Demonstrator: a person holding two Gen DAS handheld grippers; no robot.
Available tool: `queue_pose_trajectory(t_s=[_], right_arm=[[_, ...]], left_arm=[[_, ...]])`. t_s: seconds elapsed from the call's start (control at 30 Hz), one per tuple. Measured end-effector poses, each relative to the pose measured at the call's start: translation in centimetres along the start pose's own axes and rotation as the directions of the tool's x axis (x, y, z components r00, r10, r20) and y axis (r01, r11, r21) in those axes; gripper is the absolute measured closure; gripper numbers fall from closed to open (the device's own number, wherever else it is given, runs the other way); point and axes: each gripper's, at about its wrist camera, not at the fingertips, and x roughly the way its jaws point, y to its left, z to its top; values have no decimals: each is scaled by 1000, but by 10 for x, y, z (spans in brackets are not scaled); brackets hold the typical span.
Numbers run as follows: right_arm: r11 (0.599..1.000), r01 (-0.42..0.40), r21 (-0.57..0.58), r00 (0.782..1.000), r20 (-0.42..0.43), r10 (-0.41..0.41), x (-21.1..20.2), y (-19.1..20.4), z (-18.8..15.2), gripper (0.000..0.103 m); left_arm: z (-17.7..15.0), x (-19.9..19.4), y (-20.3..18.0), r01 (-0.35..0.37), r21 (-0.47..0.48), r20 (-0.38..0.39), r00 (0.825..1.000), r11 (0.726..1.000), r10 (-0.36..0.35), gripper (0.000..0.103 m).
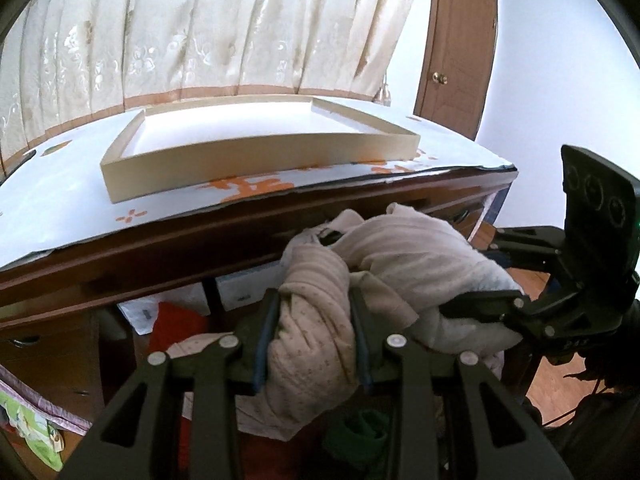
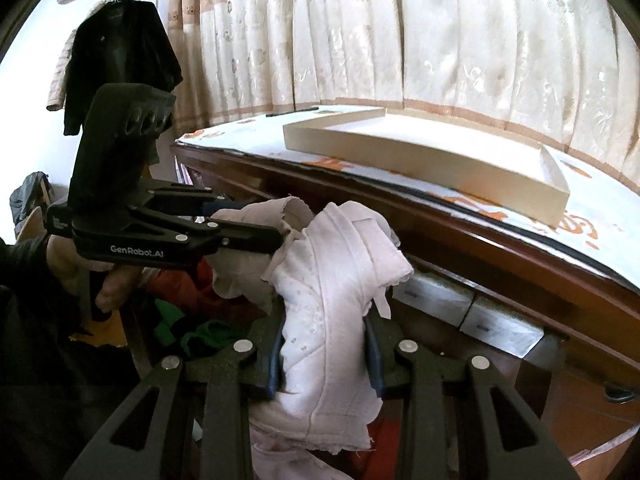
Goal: Take underwear out of drawer
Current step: 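Lift both held garments up out of the drawer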
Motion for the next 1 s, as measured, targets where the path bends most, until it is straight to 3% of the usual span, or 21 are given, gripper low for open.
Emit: queue_pose_trajectory(t_s=[0.6,1.0], right_arm=[[999,35,16,988,147,-37,-20,2,-4,68],[999,47,-3,976,215,-46,-31,6,-8,68]], left_arm=[[-1,-20,1,-23,-11,127,992,1000,25,71],[-4,-34,-3,-10,34,234,972,999,2,71]])
